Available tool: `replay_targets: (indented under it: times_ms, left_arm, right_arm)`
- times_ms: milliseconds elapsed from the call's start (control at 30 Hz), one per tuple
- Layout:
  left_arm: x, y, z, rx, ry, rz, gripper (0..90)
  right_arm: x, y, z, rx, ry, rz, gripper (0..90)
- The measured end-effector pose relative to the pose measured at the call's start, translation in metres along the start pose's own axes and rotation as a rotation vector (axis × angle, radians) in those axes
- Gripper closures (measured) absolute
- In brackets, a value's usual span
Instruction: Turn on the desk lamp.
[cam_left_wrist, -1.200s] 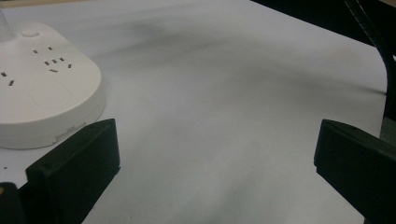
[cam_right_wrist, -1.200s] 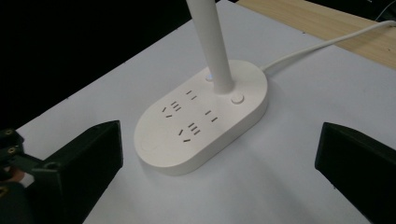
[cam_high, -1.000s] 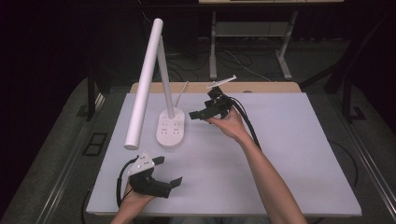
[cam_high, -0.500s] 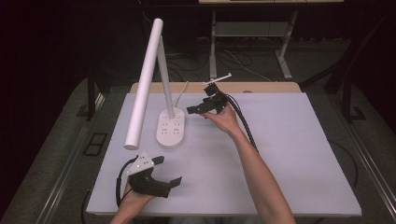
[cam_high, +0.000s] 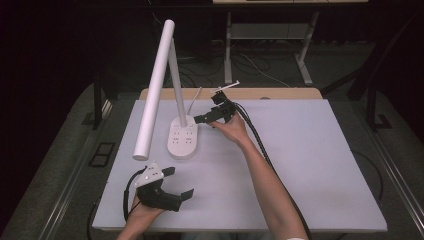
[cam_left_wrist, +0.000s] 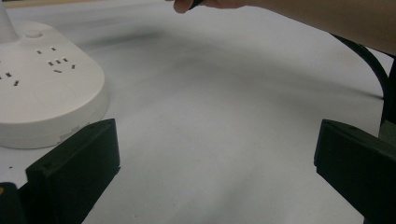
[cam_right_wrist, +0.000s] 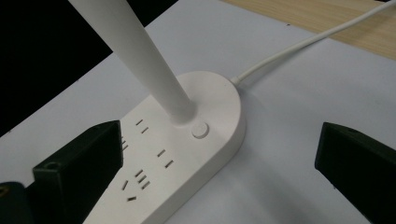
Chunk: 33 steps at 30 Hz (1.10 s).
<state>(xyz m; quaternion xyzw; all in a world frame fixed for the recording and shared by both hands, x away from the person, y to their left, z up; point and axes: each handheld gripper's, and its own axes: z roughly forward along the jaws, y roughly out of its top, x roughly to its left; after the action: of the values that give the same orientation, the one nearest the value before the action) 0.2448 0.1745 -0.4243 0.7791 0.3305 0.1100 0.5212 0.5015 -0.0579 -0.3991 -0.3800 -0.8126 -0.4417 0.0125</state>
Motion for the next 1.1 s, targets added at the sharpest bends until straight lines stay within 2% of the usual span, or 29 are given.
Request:
replay_targets:
  times_ms: [33,167,200,300,333,400,600,633,667,967,1100]
  left_arm:
    - [0.001,0.0,0.0,0.001,0.0,0.001,0.0]
    - [0.001,0.0,0.0,0.0,0.001,-0.004,0.0]
    - [0.001,0.0,0.0,0.004,0.001,-0.002,0.0]
    - [0.0,0.0,0.0,0.001,-0.001,-0.004,0.0]
    - [0.0,-0.001,0.0,0.0,-0.003,-0.005,0.0]
    - [0.0,-0.001,0.0,-0.004,-0.003,-0.01,0.0]
    - [0.0,-0.001,0.0,0.0,-0.005,-0.009,0.0]
    - [0.0,-0.001,0.0,0.0,-0.005,-0.009,0.0]
    - [0.0,-0.001,0.0,0.0,-0.006,-0.01,0.0]
    - [0.001,0.0,0.0,0.002,-0.006,-0.007,0.0]
    - [0.002,0.0,-0.001,-0.004,-0.004,-0.009,0.0]
  right_arm:
    - [-0.001,-0.001,0.001,-0.001,0.001,-0.003,6.0]
    - [-0.002,-0.001,0.003,-0.016,0.007,0.0,6.8]
    - [-0.003,-0.001,0.004,-0.027,0.016,-0.002,15.6]
    - [-0.003,-0.001,0.005,-0.037,0.015,-0.005,16.4]
    - [-0.003,-0.001,0.005,-0.042,0.023,-0.006,21.7]
    - [-0.003,-0.001,0.006,-0.044,0.028,-0.008,23.4]
    - [-0.005,-0.003,0.01,-0.041,0.036,-0.006,38.3]
    - [-0.005,-0.003,0.01,-0.041,0.036,-0.006,38.3]
    - [-0.005,-0.004,0.012,-0.039,0.034,-0.008,44.1]
    - [-0.001,-0.004,0.022,-0.048,0.049,-0.003,67.3]
    - [0.001,-0.004,0.027,-0.057,0.062,0.014,77.7]
